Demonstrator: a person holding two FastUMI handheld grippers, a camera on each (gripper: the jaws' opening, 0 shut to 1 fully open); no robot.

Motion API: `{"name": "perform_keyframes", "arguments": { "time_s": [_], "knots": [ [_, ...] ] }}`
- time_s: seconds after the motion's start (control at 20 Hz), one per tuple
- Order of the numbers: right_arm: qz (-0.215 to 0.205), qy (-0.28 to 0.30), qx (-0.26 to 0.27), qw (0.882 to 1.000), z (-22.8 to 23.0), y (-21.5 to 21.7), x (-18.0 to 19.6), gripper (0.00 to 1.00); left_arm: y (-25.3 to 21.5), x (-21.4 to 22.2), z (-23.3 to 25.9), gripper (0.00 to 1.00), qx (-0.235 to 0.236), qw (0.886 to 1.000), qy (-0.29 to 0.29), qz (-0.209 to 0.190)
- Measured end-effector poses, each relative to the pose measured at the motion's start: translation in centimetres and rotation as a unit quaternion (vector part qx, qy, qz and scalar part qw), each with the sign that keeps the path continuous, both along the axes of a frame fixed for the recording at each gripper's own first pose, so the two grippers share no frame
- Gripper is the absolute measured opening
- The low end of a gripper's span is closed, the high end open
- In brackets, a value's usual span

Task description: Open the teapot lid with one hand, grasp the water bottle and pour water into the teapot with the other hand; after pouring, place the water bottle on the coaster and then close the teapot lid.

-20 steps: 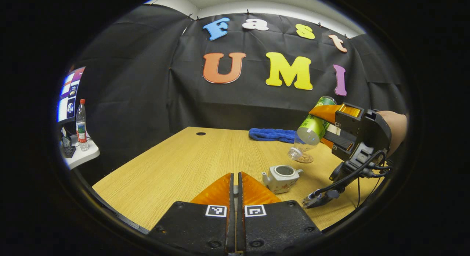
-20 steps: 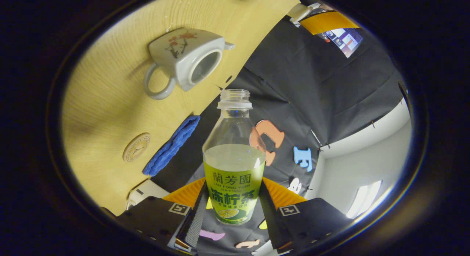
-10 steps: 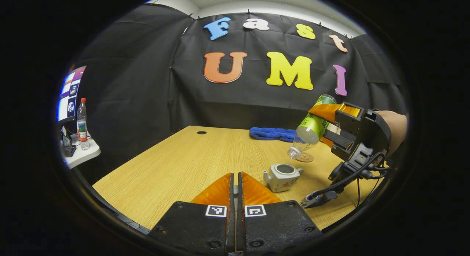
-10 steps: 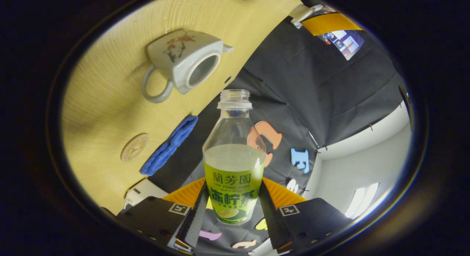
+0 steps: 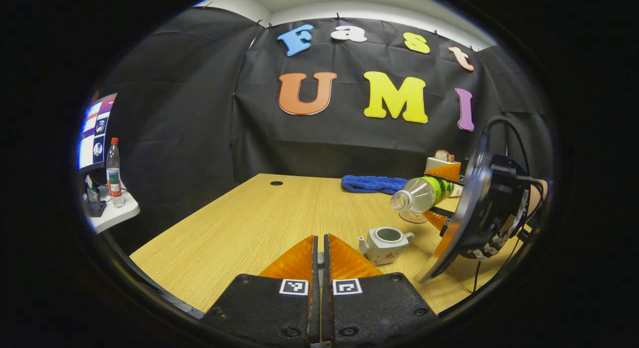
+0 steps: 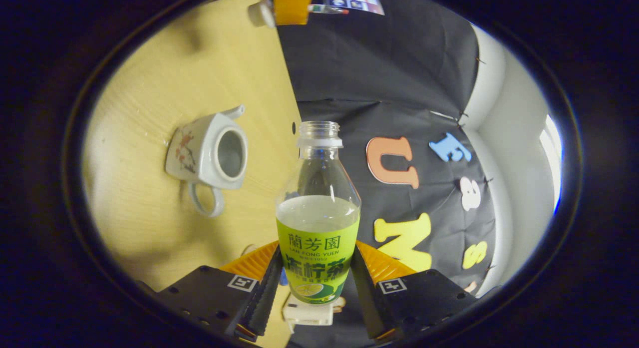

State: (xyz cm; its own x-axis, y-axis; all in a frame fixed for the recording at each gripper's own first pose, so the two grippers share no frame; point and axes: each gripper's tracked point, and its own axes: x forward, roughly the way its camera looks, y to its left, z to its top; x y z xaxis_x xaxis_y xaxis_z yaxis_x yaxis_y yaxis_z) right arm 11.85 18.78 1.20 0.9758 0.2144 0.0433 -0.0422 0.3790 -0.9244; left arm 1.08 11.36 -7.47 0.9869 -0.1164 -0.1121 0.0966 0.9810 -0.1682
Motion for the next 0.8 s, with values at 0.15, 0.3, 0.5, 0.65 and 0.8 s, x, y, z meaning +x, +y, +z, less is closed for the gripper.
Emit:
{"name": "perform_keyframes", "arguments": {
  "time_s": [0.15,0.3,0.5,0.65,0.8],
  "knots": [
    [0.020,0.057,0.133,0.989,-0.4,-0.6,0.4,0.72,0.0,0.4,1.0,0.04,-0.004,1.000,-0.006,0.009],
    [0.028,0.100,0.255,0.961,0.1,-1.7,1.4,0.73,-0.4,1.1,2.0,0.04,-0.008,1.000,-0.012,0.014],
    [0.035,0.150,0.414,0.897,0.2,-4.2,3.4,0.76,-1.1,1.7,3.1,0.04,-0.010,1.000,-0.018,0.019],
    [0.027,0.178,0.542,0.821,0.0,-7.0,6.4,0.72,-1.6,2.4,3.8,0.04,-0.005,0.999,-0.026,0.020],
    [0.028,0.220,0.620,0.753,-1.1,-7.7,8.3,0.75,-2.4,2.9,3.7,0.04,-0.007,1.000,-0.023,0.019]
  ]
}}
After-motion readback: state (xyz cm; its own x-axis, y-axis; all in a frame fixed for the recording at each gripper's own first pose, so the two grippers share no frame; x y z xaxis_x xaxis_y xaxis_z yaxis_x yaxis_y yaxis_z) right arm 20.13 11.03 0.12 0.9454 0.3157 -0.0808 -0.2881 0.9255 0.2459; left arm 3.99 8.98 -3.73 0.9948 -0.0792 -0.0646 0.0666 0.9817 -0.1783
